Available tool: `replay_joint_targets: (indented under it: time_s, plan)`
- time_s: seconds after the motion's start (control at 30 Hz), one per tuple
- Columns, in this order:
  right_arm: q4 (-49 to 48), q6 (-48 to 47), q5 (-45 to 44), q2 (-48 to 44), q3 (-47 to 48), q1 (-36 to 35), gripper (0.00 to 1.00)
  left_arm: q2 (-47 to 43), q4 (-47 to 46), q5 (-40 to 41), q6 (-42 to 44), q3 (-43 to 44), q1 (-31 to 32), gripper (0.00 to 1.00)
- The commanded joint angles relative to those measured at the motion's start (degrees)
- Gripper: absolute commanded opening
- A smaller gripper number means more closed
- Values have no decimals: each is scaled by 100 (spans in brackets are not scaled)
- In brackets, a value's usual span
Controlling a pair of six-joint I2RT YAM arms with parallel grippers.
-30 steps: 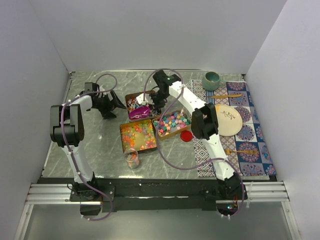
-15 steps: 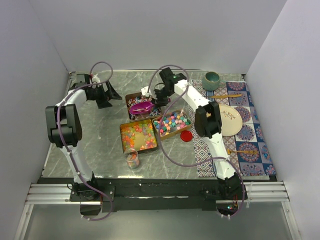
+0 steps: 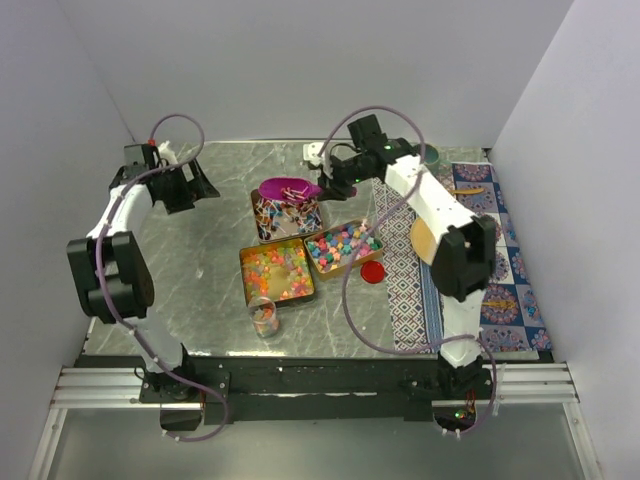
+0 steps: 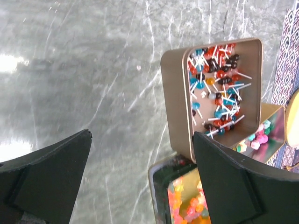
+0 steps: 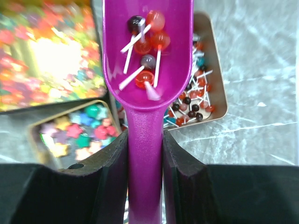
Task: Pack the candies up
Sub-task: Scoop the fake candies from the storage box, then place the fake candies in the packing bottle.
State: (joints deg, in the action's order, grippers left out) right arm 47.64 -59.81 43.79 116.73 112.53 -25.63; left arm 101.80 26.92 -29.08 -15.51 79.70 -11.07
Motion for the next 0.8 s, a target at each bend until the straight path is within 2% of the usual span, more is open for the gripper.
replay_joint_targets:
  time_s: [0.0, 0.17, 0.3, 0.53, 0.77]
  plan:
    - [-450, 314, 332, -835, -574, -152, 0, -687, -37, 209, 118, -376, -220, 97]
    - [780, -547, -318, -1353, -688, -486, 0, -1248, -64, 403, -5, -815, -501, 97]
    - [1361, -725, -643, -1740, -986, -829, 0, -1680, -134, 597, -101, -1052, -536, 97]
    - [1599, -611, -1232, -2548, -1786, -1540, 0, -2366, -319, 465, -321, -1536, -580, 97]
    - [1854, -584, -1909, -2936, -2314, -2217, 0, -3007, -512, 456, -453, -1976, -580, 97]
